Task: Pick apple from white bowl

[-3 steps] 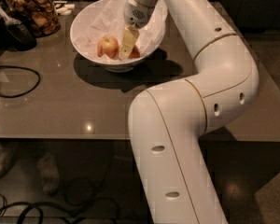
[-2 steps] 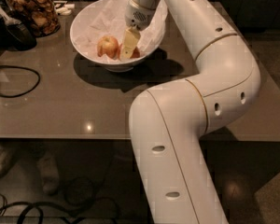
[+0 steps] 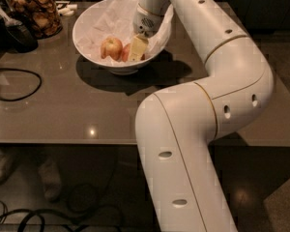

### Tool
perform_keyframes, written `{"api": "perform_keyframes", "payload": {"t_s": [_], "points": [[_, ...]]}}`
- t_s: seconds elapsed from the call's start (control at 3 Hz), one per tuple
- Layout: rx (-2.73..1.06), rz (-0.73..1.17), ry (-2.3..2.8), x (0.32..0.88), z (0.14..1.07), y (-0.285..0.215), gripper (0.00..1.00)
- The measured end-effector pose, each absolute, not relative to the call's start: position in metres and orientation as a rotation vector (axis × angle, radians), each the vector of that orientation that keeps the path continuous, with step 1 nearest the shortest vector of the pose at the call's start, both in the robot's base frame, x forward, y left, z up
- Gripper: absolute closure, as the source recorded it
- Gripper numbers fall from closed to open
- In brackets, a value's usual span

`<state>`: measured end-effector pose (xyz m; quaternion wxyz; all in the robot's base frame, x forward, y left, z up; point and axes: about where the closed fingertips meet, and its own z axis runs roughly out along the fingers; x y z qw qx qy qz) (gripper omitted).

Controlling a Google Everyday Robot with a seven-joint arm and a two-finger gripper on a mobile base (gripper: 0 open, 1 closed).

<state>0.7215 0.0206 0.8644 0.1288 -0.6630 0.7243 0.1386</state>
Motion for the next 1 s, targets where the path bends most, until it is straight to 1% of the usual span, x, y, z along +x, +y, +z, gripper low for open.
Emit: {"api": "perform_keyframes", "payload": {"t_s": [0.33,1.0], "points": [[-1.928,0.403,2.107,0.7215,0.8639,0.0206,0.45],[-1.928,0.403,2.107,0.7216,0.8639,0.0206,0.91]]}}
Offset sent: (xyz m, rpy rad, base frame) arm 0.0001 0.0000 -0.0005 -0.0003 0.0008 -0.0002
